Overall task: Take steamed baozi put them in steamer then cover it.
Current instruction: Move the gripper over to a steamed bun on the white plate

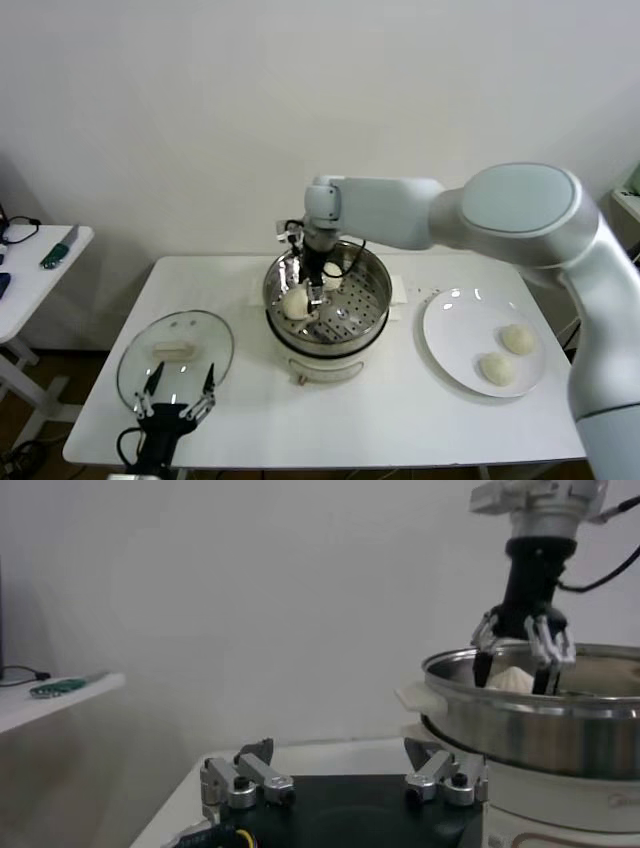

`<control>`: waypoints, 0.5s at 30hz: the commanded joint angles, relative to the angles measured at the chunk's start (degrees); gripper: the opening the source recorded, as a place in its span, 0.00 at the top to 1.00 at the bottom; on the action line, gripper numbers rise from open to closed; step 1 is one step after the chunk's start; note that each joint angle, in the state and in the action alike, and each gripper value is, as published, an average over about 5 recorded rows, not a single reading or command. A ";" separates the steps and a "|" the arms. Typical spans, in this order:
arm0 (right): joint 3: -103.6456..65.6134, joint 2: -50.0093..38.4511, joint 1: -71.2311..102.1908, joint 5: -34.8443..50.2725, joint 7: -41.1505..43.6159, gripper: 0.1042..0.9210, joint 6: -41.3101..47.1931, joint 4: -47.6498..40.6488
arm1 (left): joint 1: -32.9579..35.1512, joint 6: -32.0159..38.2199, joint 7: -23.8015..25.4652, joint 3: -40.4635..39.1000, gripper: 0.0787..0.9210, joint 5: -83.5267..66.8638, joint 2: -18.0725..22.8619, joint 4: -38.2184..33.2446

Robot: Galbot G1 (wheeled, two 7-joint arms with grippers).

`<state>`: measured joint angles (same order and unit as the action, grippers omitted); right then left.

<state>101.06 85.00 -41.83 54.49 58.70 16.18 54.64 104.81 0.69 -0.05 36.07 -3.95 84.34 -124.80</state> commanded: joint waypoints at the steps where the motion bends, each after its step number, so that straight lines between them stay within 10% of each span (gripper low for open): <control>1: 0.33 -15.16 -10.97 -3.10 2.68 0.12 -1.76 11.68 | -0.02 -0.13 -0.11 -0.08 0.12 0.07 0.07 0.48; 15: 0.55 -44.54 -8.83 -26.71 4.67 0.12 -3.58 24.46 | 0.33 -0.60 -0.29 0.44 0.12 0.28 0.16 0.63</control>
<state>102.06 59.37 -51.05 42.25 62.04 13.57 70.71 104.66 0.10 -0.32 36.40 -3.93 84.50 -124.21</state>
